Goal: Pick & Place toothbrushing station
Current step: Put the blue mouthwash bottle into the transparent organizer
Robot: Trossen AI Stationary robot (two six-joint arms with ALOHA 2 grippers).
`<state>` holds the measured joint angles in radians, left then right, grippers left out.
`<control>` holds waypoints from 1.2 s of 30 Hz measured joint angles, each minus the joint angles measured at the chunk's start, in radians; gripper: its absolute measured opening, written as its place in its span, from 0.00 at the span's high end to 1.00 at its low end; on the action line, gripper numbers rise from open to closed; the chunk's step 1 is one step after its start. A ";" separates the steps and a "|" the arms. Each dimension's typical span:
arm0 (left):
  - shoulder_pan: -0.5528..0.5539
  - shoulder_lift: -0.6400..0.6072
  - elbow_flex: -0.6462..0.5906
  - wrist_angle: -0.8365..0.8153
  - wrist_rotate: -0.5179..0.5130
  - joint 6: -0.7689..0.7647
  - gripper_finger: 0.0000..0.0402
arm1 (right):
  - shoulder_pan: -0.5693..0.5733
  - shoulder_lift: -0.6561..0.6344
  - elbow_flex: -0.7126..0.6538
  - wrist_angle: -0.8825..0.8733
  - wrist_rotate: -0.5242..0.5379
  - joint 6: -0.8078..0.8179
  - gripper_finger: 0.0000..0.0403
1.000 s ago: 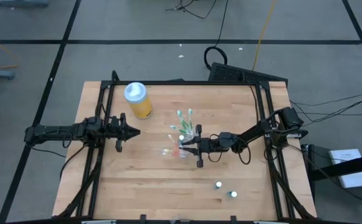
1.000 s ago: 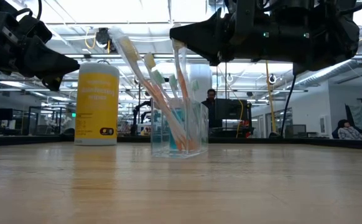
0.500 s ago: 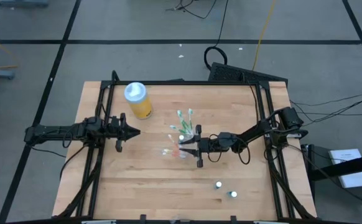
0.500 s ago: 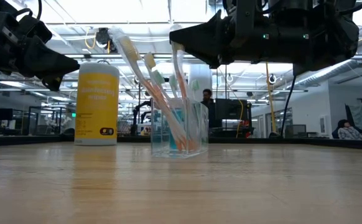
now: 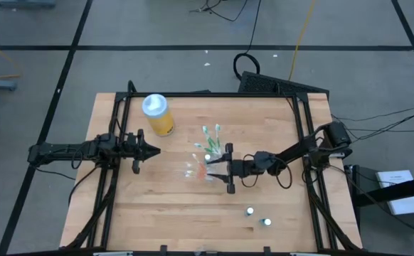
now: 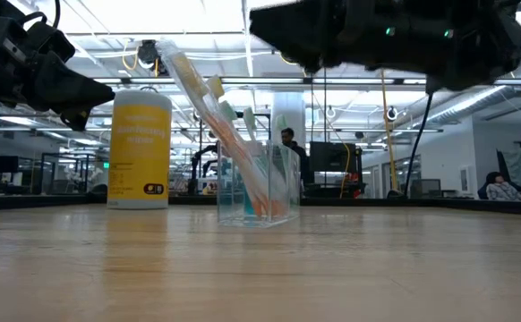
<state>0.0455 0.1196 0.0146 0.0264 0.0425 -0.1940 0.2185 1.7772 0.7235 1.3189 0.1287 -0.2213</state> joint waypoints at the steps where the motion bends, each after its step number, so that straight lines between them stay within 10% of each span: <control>1: 0.000 0.000 0.000 0.000 0.000 0.000 0.88 | 0.010 -0.015 0.000 -0.013 0.000 -0.021 0.57; 14: 0.000 0.000 0.000 0.000 0.000 0.000 0.88 | 0.211 -0.310 0.003 -0.606 0.175 -0.242 0.53; 27: 0.000 0.000 0.000 0.000 0.000 0.000 0.88 | 0.562 -0.385 0.365 -1.716 0.527 0.424 0.47; 36: 0.000 0.000 0.000 0.000 0.000 0.000 0.88 | 0.675 -0.215 0.600 -2.230 0.278 1.088 0.47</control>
<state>0.0456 0.1196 0.0147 0.0265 0.0425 -0.1943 0.8937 1.5622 1.3231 -0.9110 0.4064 0.8664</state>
